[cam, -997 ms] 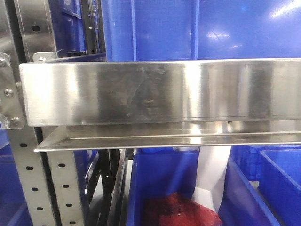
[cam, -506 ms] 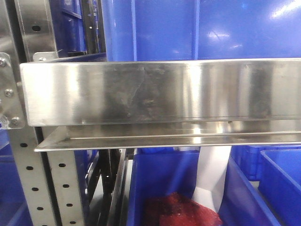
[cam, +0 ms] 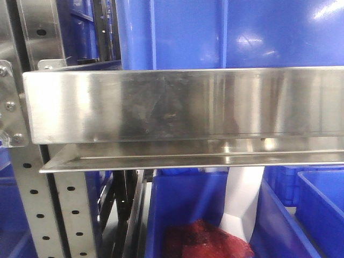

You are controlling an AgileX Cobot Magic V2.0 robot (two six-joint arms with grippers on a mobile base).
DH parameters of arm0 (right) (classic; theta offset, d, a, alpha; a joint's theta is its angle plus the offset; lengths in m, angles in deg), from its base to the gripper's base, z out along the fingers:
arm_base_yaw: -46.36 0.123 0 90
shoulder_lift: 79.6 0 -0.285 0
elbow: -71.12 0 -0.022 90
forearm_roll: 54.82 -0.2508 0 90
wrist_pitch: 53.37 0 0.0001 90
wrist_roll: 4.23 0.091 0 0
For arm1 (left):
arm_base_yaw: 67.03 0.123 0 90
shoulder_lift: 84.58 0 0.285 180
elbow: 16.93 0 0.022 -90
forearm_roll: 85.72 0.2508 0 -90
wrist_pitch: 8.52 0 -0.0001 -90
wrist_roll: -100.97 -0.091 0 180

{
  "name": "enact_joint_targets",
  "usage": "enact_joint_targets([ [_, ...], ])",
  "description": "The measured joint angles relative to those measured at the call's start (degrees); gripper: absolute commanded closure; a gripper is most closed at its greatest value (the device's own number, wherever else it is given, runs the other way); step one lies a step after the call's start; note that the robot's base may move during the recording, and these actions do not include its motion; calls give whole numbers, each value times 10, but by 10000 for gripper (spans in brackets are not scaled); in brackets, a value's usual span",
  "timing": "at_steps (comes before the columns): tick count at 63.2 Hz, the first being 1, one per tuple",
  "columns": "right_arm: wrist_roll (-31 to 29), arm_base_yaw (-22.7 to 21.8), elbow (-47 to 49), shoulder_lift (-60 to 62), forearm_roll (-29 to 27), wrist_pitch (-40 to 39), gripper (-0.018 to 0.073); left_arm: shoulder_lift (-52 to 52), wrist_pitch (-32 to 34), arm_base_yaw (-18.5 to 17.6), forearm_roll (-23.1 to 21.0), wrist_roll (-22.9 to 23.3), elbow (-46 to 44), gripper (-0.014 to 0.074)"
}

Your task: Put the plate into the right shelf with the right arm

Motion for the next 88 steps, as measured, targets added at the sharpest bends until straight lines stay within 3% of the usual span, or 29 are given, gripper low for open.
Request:
enact_joint_targets([
  [12, 0, -5, 110, -122, 0, 79, 503, 0, 0, 0, 0, 0, 0, 643],
  [23, 0, -37, 176, -210, 0, 144, 503, 0, 0, 0, 0, 0, 0, 643],
  [43, 0, -49, 188, -337, -1, 178, 503, 0, 0, 0, 0, 0, 0, 643],
  [60, -1, -49, 188, -369, -1, 182, 487, 0, 0, 0, 0, 0, 0, 643],
  [67, -1, -49, 188, -370, -1, 182, 321, 0, 0, 0, 0, 0, 0, 643],
  [78, -1, -49, 188, -370, -6, 188, -91, 0, 0, 0, 0, 0, 0, 643],
  [88, -1, -49, 188, -367, -6, 192, -50, 0, 0, 0, 0, 0, 0, 643],
])
